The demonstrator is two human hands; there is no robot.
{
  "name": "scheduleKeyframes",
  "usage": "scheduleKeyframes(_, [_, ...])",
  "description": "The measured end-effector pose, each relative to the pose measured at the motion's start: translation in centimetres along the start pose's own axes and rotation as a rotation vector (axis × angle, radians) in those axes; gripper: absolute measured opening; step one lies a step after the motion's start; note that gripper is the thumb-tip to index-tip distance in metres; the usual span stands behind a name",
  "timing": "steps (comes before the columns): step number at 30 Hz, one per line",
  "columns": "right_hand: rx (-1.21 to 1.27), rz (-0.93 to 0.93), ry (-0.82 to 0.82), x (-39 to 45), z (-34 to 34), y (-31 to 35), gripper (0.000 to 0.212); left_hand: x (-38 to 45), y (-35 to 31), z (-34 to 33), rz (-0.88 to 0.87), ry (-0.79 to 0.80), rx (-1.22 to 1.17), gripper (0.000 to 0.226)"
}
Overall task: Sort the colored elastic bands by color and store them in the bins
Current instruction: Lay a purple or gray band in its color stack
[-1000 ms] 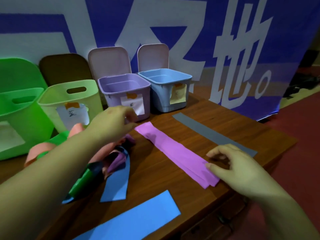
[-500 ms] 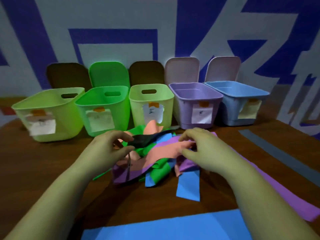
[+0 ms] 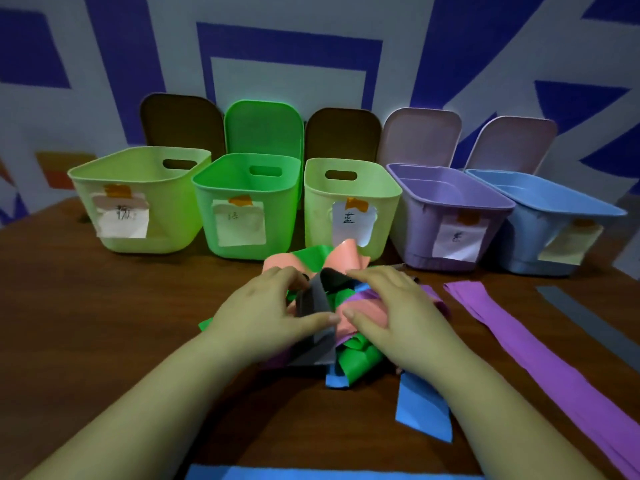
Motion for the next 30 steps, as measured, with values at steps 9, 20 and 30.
scheduleKeyframes(9, [0.139, -0.028, -0.026, 0.3, -0.2, -0.2, 0.052, 0.6, 0.0, -1.8, -0.031, -0.073, -0.059, 0.059])
scheduleKeyframes(20, [0.146, 0.093, -0.366, -0.3, 2.4, 0.4, 0.025, -0.1, -2.4, 0.1, -0.322, -0.152, -0.276, 0.051])
scheduleKeyframes(30, [0.234, 0.188, -0.435, -1.7, 5.0, 0.8, 0.025, 0.4, -0.9, 1.3, -0.025, 0.047, -0.917, 0.035])
Point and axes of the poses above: each hand's wrist, its own x-axis towards the middle knuckle, its own z-axis out of the back of the hand, y = z × x, the point moved 7 cm from there along x, towards the middle knuckle
